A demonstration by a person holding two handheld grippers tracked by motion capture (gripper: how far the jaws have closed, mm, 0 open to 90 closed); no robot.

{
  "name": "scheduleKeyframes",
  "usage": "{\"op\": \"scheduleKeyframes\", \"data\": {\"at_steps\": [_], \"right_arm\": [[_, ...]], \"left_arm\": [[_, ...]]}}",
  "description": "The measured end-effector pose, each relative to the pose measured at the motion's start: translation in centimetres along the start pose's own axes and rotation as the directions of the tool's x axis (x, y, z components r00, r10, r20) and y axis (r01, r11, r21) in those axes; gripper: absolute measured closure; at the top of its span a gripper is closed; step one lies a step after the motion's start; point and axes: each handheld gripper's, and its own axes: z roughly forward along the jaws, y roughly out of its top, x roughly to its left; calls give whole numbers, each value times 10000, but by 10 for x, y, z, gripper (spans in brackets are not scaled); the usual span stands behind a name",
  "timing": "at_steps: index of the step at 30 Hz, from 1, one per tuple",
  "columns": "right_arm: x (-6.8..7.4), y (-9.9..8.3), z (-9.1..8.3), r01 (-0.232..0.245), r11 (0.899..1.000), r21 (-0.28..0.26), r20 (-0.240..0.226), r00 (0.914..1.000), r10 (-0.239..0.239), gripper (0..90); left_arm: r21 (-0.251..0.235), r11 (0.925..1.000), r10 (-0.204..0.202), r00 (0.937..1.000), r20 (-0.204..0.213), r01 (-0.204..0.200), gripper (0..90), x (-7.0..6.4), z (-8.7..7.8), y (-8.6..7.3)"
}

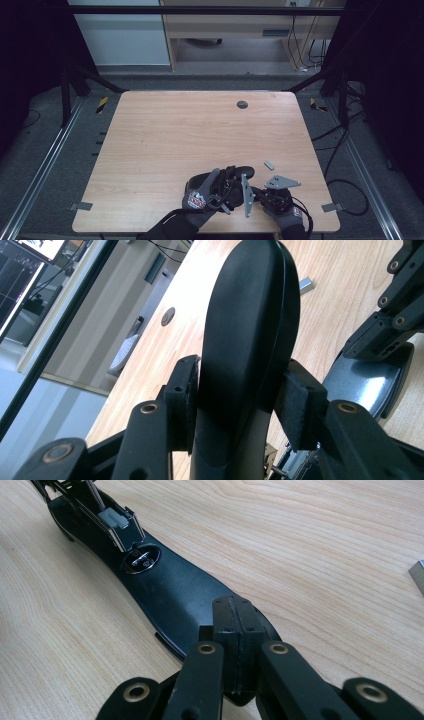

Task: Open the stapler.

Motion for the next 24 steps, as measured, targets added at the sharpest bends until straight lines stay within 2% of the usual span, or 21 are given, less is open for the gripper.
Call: {"op": "scheduleKeyframes", "data": {"at_steps": [6,10,17,23,24], "right_arm": [[0,0,0,-38,10000,-28,-12,10000,38,900],[0,0,0,-46,10000,-6,-34,10000,46,900],[0,0,0,-30,10000,30,33,10000,30,900],[1,0,0,-1,10000,26,74,10000,0,900],[1,0,0,-6,10000,25,70,10000,6,900]], "left_arm": [[-81,9998,-200,9998,-56,199,554,6,-5,-1],[-215,9984,-524,9986,-94,522,559,11,-9,-4],[-292,9971,-704,9972,-265,696,570,21,-18,-8],[-437,9937,-1044,9940,-336,1029,576,27,-23,-12],[-542,9915,-1200,9922,-338,1181,577,28,-24,-13]]}}
